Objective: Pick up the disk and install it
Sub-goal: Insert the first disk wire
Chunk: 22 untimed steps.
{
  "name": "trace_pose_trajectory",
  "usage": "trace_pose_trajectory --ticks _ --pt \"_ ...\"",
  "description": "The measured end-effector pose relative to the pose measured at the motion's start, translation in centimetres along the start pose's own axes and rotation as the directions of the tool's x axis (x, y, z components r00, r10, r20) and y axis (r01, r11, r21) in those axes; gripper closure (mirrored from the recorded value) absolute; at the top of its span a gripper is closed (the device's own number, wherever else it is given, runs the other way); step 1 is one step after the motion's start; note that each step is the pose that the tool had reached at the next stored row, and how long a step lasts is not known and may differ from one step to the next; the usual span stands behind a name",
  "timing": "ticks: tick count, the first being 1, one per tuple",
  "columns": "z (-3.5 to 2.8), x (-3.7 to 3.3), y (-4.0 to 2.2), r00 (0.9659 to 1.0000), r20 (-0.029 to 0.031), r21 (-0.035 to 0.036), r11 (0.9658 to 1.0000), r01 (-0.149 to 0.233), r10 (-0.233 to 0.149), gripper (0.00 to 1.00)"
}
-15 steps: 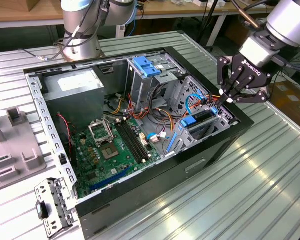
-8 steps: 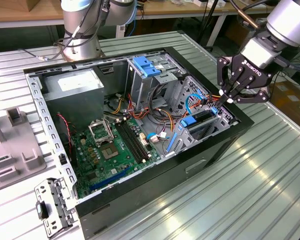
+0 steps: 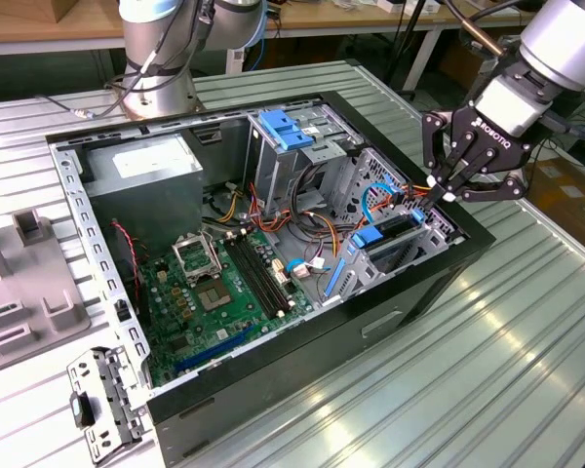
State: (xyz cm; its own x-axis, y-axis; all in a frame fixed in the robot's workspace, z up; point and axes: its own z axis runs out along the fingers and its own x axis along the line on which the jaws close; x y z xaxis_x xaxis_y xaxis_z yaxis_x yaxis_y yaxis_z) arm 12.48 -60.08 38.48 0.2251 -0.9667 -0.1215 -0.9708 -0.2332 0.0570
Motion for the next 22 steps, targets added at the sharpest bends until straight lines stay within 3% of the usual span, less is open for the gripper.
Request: trace_pose_trajectory --ticks 9,22 --pt "0.0 0.0 0.0 0.9985 -0.0029 -0.0068 0.9985 0.054 -0.054 0.89" --pt "0.0 0.0 0.0 0.9924 -0.0061 -0.0155 0.9923 0.123 -0.123 0.89"
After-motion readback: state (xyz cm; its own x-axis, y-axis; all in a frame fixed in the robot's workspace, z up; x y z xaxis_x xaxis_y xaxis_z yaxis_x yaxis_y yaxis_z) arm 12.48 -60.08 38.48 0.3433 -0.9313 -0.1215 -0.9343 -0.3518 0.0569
